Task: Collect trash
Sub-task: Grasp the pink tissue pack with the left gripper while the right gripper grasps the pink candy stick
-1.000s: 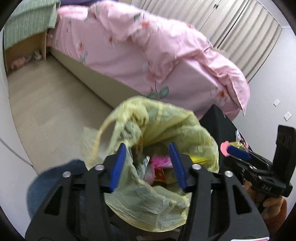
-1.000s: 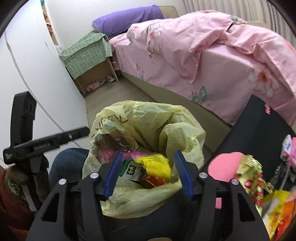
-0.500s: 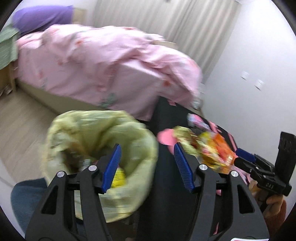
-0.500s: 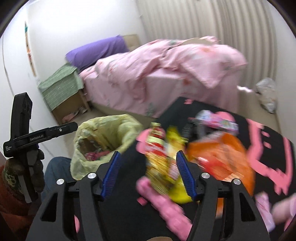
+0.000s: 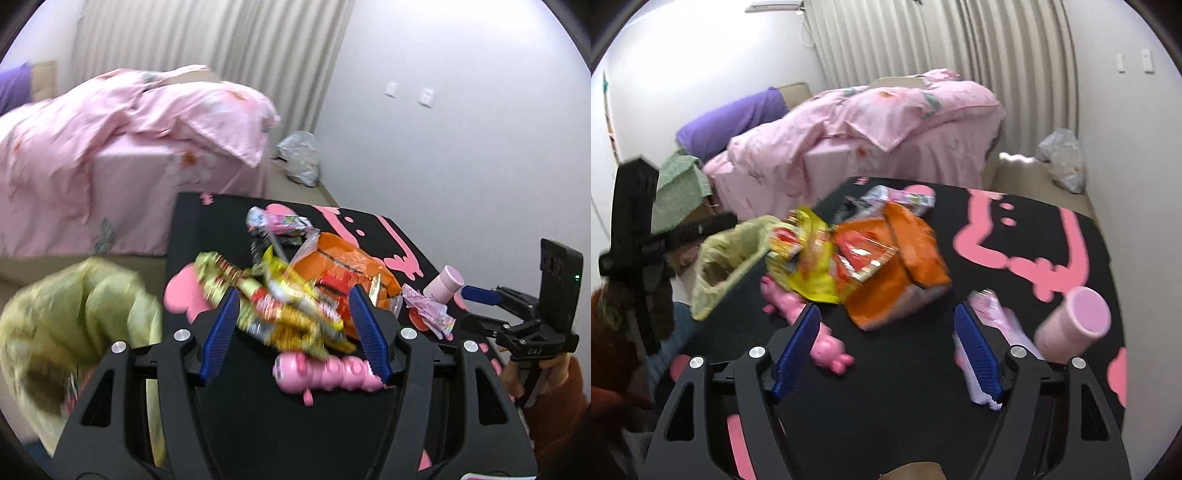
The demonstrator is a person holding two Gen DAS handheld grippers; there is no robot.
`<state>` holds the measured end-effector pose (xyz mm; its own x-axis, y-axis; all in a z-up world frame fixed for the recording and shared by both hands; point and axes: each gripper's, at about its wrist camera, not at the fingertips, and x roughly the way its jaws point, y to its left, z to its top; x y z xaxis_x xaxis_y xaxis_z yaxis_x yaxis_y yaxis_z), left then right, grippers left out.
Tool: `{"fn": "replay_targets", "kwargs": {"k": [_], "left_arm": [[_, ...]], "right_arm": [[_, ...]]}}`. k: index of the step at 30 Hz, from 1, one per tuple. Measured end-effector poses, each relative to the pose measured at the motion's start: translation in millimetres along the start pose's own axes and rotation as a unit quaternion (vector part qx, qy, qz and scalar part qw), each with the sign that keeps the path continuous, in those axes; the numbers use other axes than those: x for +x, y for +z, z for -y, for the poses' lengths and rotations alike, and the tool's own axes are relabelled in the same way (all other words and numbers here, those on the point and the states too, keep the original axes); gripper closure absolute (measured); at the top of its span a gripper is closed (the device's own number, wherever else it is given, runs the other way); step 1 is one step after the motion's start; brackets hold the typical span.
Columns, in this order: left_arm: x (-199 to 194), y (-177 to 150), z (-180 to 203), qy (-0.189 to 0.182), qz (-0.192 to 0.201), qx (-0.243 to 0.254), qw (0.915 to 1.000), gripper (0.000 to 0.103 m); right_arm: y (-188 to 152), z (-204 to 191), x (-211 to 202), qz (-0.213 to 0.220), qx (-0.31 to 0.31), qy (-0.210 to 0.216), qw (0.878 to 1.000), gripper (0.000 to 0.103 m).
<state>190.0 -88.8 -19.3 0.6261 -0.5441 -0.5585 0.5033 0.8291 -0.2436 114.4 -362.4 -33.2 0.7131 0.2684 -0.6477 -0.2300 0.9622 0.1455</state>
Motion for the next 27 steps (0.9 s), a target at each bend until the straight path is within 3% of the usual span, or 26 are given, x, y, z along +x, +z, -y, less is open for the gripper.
{"fn": "replay_targets", "kwargs": {"k": [5, 8, 11, 14, 16, 20, 21, 24, 26, 27], "left_arm": [[47.2, 55.8, -1.4, -0.048, -0.023, 0.090, 0.9945, 0.045], [94.6, 90.4, -2.3, -0.034, -0.062, 0.169, 0.9830, 0.045], [138.9, 112.5, -14.0, -0.029, -0.108, 0.165, 0.9800, 0.045], [186.7, 122.7, -29.9, -0.047, -0.157, 0.120, 0.9792, 0.045], [224.0, 118.4, -37.8, -0.040, -0.216, 0.107, 0.9697, 0.045], [260.1, 103.1, -41.7, -0.001, -0.276, 0.132, 0.9522, 0.045], [260.3, 102.4, -41.3, 0.000, -0.274, 0.134, 0.9525, 0.045], [259.8, 101.5, -40.9, 0.009, -0.282, 0.123, 0.9514, 0.055], [257.8, 99.1, -40.3, 0.025, -0.279, 0.120, 0.9525, 0.078], [256.5, 97.9, -40.7, 0.031, -0.278, 0.112, 0.9536, 0.084]], "right_arm": [[-7.9, 17.1, 0.3, -0.002, 0.023, -0.029, 0.999, 0.031], [-13.3, 31.1, 5.4, -0.006, 0.054, -0.050, 0.997, 0.031], [-18.9, 45.4, 9.6, -0.009, 0.089, -0.061, 0.994, 0.031], [-19.9, 47.6, 14.0, -0.011, 0.079, -0.091, 0.993, 0.031], [-20.0, 49.0, 16.6, -0.012, 0.071, -0.109, 0.991, 0.031], [-19.8, 53.5, 21.0, -0.013, 0.061, -0.117, 0.991, 0.031], [-19.7, 55.6, 22.5, -0.013, 0.063, -0.115, 0.991, 0.031], [-18.9, 61.1, 26.4, -0.013, 0.073, -0.106, 0.992, 0.031], [-17.9, 61.0, 29.7, -0.012, 0.071, -0.108, 0.992, 0.031], [-17.4, 60.1, 31.2, -0.013, 0.068, -0.108, 0.992, 0.031]]}}
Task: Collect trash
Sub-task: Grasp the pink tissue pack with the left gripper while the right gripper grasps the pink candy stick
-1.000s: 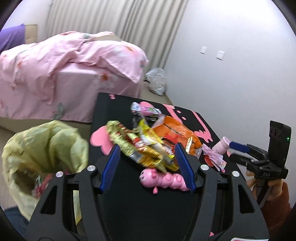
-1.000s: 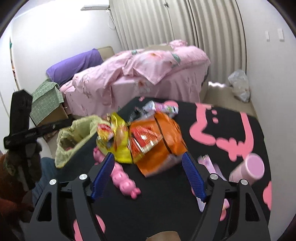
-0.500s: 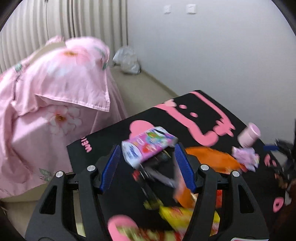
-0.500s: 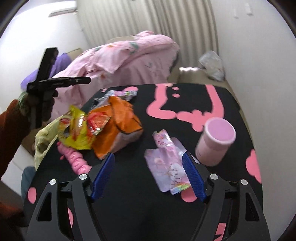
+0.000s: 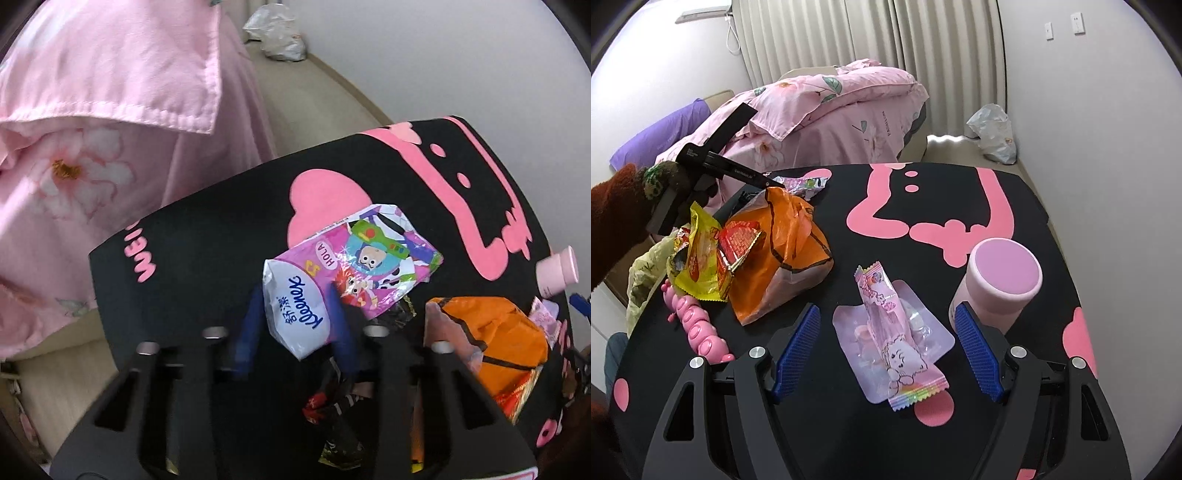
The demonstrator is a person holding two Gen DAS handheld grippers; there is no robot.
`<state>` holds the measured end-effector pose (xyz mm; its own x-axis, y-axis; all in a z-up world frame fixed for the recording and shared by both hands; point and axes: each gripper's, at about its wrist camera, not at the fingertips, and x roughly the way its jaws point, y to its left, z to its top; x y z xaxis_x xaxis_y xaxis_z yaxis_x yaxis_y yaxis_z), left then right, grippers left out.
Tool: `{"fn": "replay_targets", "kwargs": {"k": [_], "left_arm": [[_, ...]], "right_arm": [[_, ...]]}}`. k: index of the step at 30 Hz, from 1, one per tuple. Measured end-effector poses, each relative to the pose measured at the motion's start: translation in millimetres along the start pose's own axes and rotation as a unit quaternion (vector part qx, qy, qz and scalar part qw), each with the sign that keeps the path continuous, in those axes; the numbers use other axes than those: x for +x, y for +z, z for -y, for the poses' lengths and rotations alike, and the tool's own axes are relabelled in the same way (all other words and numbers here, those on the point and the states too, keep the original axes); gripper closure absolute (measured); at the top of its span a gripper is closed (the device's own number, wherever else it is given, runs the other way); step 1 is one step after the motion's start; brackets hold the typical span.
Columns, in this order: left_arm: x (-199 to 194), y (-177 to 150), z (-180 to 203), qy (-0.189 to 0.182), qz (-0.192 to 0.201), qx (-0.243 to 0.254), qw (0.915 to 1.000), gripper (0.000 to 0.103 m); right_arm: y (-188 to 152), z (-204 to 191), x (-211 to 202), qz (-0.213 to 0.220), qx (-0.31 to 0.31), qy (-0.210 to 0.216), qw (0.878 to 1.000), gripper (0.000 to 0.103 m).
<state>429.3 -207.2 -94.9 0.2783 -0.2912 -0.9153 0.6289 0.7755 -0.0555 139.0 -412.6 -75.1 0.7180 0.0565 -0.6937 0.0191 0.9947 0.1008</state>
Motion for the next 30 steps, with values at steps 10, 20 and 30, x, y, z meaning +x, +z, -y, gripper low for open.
{"fn": "replay_targets", "kwargs": {"k": [10, 20, 30], "left_arm": [[-54.4, -29.0, 9.0, -0.054, 0.070, -0.063, 0.9941, 0.101], [-130.4, -66.4, 28.3, -0.127, 0.127, -0.110, 0.9775, 0.101], [-129.6, -126.7, 55.7, -0.123, 0.107, -0.147, 0.9756, 0.101]], "right_arm": [[-5.2, 5.5, -3.6, -0.003, 0.005, 0.000, 1.000, 0.031], [-14.7, 17.5, 14.3, -0.039, 0.009, 0.007, 0.999, 0.031], [1.6, -0.1, 9.0, -0.026, -0.039, 0.013, 0.999, 0.048]]}}
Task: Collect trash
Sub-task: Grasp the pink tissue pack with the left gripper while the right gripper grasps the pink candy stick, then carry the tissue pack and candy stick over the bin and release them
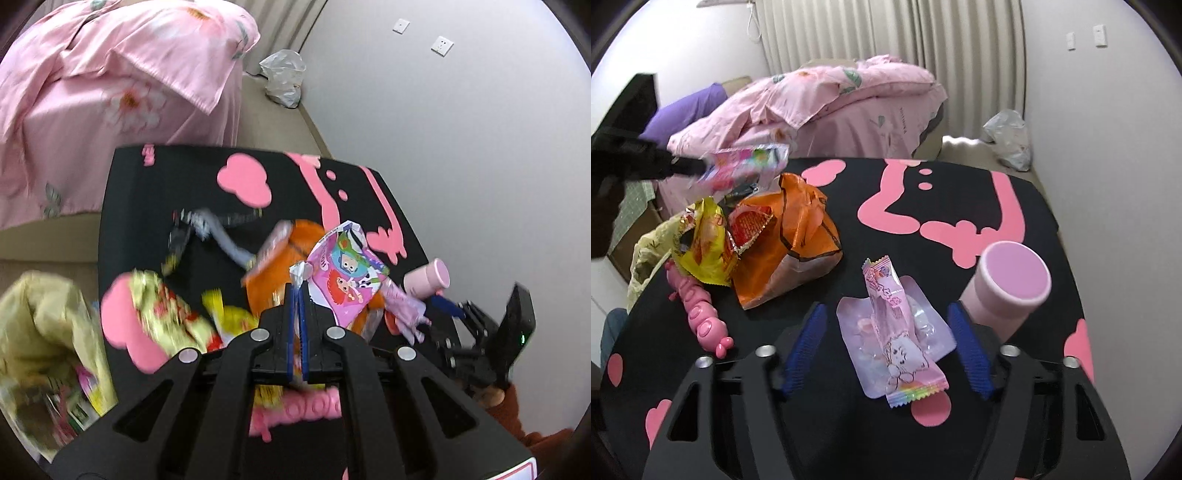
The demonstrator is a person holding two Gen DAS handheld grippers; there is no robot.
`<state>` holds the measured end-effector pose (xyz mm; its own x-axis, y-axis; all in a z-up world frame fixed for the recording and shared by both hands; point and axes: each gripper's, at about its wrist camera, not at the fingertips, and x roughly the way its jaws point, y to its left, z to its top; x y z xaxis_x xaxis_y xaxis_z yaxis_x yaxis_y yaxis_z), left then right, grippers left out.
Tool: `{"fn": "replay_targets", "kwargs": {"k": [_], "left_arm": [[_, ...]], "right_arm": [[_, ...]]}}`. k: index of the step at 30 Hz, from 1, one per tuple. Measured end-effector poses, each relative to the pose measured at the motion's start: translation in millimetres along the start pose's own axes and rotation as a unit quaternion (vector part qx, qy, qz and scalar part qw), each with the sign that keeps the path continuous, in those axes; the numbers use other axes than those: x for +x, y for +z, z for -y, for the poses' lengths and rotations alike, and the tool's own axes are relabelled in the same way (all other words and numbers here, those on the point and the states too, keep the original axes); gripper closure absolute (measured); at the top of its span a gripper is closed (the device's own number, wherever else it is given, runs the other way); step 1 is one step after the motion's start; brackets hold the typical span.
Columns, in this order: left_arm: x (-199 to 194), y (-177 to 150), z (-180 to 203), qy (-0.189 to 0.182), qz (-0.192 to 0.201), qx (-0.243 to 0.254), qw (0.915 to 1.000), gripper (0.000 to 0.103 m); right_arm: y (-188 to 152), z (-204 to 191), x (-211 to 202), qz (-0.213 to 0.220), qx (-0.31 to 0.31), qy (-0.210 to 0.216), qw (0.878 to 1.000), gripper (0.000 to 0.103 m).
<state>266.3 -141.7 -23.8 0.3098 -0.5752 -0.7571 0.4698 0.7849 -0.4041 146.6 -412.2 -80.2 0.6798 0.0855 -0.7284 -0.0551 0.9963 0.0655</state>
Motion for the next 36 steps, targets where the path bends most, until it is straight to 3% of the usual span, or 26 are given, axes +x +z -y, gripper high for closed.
{"fn": "replay_targets", "kwargs": {"k": [5, 9, 17, 19, 21, 23, 26, 29, 33, 36], "left_arm": [[-8.5, -41.1, -4.8, -0.003, 0.017, -0.027, 0.9995, 0.101], [-12.7, -66.9, -5.7, -0.006, 0.019, -0.035, 0.9992, 0.101], [-18.6, -110.9, 3.1, 0.047, 0.018, -0.001, 0.9987, 0.101], [-17.7, -121.1, 4.2, 0.041, 0.007, 0.005, 0.9991, 0.100], [-20.3, -130.5, 4.6, 0.038, 0.006, 0.017, 0.9991, 0.095], [-27.2, -137.2, 2.6, 0.037, 0.016, 0.027, 0.9988, 0.076], [-41.4, -141.1, 3.8, 0.027, 0.045, 0.055, 0.9971, 0.064], [-45.9, -139.4, 15.6, 0.032, 0.063, 0.123, 0.9900, 0.052], [-17.0, -135.7, 31.4, 0.053, 0.023, 0.210, 0.9760, 0.049], [-3.8, -136.4, 37.9, 0.030, -0.008, 0.228, 0.9731, 0.048]], "right_arm": [[-6.7, 3.8, 7.4, -0.031, 0.014, 0.005, 0.999, 0.059], [-18.9, 6.1, 2.4, -0.040, 0.040, 0.026, 0.998, 0.081], [-30.3, -14.5, -26.6, -0.021, 0.027, 0.039, 0.999, 0.084], [-33.7, -20.1, -32.5, -0.018, 0.024, 0.042, 0.999, 0.084], [-38.6, -24.0, -35.5, -0.020, 0.023, 0.044, 0.999, 0.084], [-45.2, -26.9, -34.4, -0.034, 0.022, 0.053, 0.998, 0.084], [-52.3, -28.0, -33.1, -0.043, 0.019, 0.052, 0.998, 0.081], [-57.5, -22.2, -35.7, -0.031, 0.037, 0.064, 0.997, 0.063], [-60.2, -6.0, -42.4, -0.001, 0.091, 0.102, 0.991, 0.052], [-63.0, -3.3, -48.9, 0.008, 0.092, 0.127, 0.988, 0.043]]}}
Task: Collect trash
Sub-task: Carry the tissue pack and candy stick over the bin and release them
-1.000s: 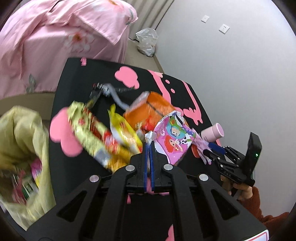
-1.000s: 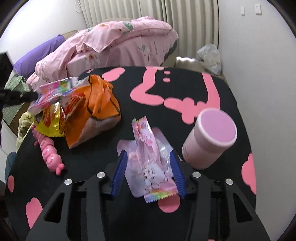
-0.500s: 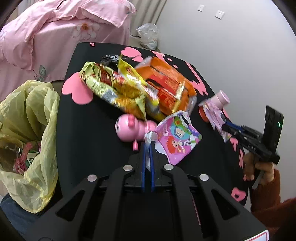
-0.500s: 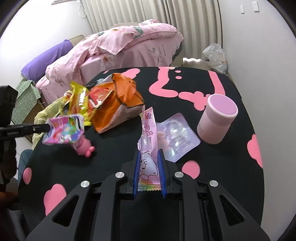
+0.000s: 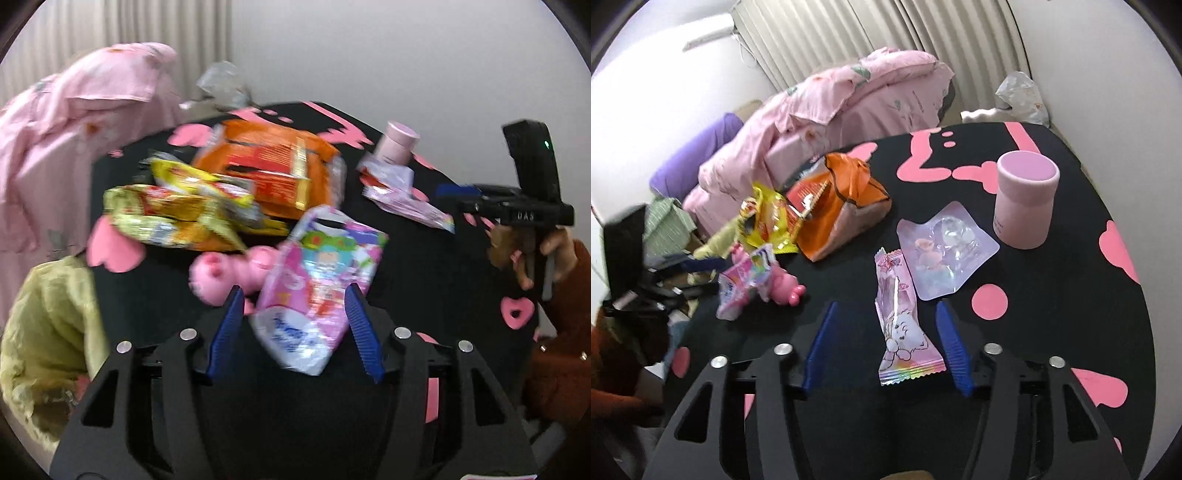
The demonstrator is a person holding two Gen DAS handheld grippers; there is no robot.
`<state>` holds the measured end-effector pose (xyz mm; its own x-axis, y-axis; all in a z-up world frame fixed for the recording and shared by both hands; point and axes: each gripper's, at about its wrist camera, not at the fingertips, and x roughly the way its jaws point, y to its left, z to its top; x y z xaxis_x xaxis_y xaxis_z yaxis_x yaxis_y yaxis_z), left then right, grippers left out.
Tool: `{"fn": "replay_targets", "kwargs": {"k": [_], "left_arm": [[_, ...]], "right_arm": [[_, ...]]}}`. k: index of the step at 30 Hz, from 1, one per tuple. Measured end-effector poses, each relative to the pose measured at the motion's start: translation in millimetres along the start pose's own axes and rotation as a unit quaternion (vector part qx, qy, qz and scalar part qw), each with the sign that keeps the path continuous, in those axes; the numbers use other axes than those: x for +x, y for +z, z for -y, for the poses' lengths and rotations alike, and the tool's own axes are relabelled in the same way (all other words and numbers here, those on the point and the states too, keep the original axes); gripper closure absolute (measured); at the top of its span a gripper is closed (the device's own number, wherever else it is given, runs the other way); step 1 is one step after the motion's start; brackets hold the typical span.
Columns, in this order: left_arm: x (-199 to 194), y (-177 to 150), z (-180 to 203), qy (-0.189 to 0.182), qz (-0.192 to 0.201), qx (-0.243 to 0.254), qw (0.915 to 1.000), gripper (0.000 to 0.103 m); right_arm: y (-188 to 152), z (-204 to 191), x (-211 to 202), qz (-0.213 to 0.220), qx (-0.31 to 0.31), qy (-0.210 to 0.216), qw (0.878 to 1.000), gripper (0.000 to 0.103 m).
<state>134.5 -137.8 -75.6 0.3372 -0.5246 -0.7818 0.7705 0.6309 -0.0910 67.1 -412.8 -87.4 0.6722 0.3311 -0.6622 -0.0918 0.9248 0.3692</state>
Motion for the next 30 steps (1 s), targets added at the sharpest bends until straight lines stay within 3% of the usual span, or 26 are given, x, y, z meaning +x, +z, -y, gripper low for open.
{"fn": "replay_targets", "kwargs": {"k": [3, 8, 10, 14, 16, 17, 20, 24, 30], "left_arm": [[8.1, -0.4, 13.9, 0.002, -0.015, 0.027, 0.9995, 0.046], [17.7, -4.5, 28.8, -0.013, -0.027, 0.033, 0.9990, 0.046], [19.1, -6.0, 34.0, -0.015, -0.029, 0.039, 0.9987, 0.046], [18.5, -10.1, 40.7, -0.016, -0.028, 0.040, 0.9987, 0.046], [15.7, -11.7, 38.8, -0.019, -0.025, 0.032, 0.9990, 0.046], [14.2, -12.6, 38.8, -0.020, -0.025, 0.032, 0.9990, 0.046], [12.8, -14.4, 44.2, -0.016, -0.029, 0.054, 0.9980, 0.046], [21.1, -14.6, 50.4, 0.015, -0.042, 0.083, 0.9956, 0.046], [19.6, -10.3, 41.7, 0.004, -0.032, 0.041, 0.9986, 0.080]], "right_arm": [[-3.7, -2.9, 2.2, -0.027, -0.017, 0.008, 0.999, 0.038], [-7.3, -13.4, 3.6, -0.035, -0.054, -0.079, 0.995, 0.038], [-8.3, -12.3, 6.3, -0.041, -0.058, -0.091, 0.993, 0.038], [-11.7, -5.3, 9.9, -0.042, -0.043, -0.076, 0.995, 0.038], [-13.3, -3.5, 12.2, -0.041, -0.038, -0.076, 0.996, 0.047], [-13.8, -3.7, 13.8, -0.044, -0.039, -0.075, 0.995, 0.068], [-14.0, -7.0, 13.8, -0.041, -0.044, -0.077, 0.995, 0.067], [-12.1, -12.1, 12.2, -0.035, -0.046, -0.073, 0.996, 0.067], [-10.4, -20.7, 7.5, -0.030, -0.061, -0.077, 0.995, 0.067]]}}
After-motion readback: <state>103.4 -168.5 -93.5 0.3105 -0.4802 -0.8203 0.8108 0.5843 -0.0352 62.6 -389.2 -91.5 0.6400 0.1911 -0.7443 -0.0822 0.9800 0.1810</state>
